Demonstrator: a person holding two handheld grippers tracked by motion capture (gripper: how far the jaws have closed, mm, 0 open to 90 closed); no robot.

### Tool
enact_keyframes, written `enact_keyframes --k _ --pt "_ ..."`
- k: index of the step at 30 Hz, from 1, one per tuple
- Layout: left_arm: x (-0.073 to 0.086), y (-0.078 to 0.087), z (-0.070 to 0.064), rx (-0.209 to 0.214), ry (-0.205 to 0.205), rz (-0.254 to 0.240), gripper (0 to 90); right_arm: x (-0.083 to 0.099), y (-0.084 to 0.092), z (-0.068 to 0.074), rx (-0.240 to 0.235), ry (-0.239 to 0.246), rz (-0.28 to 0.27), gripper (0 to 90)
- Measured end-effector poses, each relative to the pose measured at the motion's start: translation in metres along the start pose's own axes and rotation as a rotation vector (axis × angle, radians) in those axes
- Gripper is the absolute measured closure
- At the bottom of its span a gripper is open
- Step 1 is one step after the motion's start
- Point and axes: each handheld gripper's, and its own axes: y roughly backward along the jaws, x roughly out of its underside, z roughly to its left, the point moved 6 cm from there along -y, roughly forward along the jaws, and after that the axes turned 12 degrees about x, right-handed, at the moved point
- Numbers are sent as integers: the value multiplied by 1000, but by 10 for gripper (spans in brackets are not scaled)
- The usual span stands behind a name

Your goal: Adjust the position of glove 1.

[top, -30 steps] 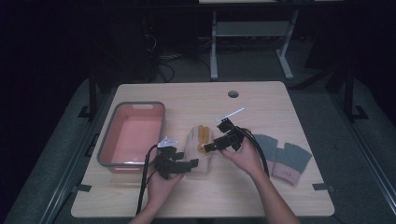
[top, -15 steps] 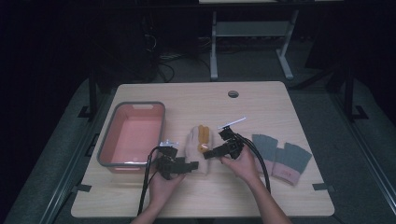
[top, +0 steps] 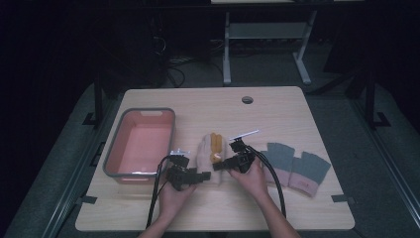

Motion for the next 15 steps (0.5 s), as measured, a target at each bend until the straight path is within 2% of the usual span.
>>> enact_keyframes --k 4,6,10,15 --pt "0 -2 0 9 -1 4 463 1 -1 2 -6 -26 6 560" --pt "0 -2 0 17 5 5 493 1 -3 2 -21 -44 3 619" --pt "-2 -3 2 47 31 9 563 1 -6 2 -40 -75 7 679" --pt "-4 -4 2 51 19 17 635 0 -8 2 -56 -90 6 773"
